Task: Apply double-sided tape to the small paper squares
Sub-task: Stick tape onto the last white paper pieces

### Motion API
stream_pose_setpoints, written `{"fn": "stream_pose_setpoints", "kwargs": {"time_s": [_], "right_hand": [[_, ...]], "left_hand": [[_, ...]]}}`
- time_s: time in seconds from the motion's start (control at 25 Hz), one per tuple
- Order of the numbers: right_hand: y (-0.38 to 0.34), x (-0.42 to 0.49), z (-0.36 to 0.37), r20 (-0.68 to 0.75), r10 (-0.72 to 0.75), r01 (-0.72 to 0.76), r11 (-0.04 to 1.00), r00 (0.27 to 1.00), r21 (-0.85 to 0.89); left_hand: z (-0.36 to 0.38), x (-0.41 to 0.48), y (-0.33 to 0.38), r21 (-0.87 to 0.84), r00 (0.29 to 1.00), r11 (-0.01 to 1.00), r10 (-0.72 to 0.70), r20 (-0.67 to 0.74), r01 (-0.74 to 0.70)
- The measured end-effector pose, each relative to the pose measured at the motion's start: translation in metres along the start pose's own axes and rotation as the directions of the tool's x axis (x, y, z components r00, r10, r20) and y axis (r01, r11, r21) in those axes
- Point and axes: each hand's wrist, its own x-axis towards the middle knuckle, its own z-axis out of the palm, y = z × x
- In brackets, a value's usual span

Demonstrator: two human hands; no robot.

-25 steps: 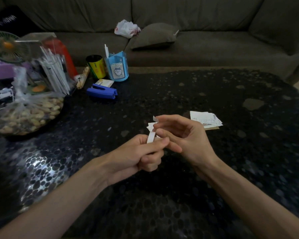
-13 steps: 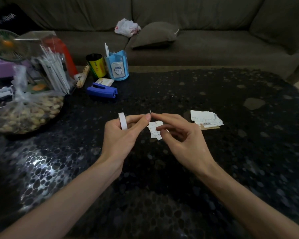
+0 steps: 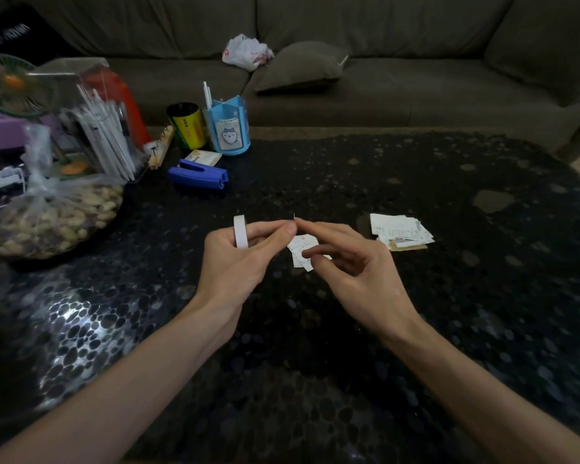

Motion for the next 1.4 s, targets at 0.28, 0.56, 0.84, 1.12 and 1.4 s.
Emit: {"fn": "stream_pose_setpoints", "kwargs": {"time_s": [0.28,0.56,0.84,1.12,1.4], "right_hand": [[-0.0015,0.0002,0.0002,-0.001,0.009,-0.009,0.999,1.000,0.037],[-0.0021,-0.0009,-0.0006,0.012,0.015,-0.016,0.999,1.000,0.046],[-0.0022,-0.0014,-0.0008,0.020,0.026,-0.027,0.998,0.999,0.057],[-0.0023,-0.0013,-0.0005,0.022,0.020,-0.021,0.998,1.000,0.056],[-0.0034,-0.0020,-0.0010,0.023,0.021,-0.023,0.997,1.000,0.069]], "left_hand": [[-0.0002,0.0027,-0.0023,0.022,1.000,1.000,0.002,0.006,-0.002],[0.0006,0.0000,0.0014,0.054,1.000,0.999,0.001,0.008,-0.001],[0.0008,0.0010,0.0011,0.073,1.000,0.997,0.022,0.010,-0.022],[0.0010,-0.0006,0.0030,0.032,1.000,0.999,-0.007,0.011,0.007],[0.0030,-0.0028,0.0048,0.008,1.000,1.000,0.002,0.007,-0.002]]}}
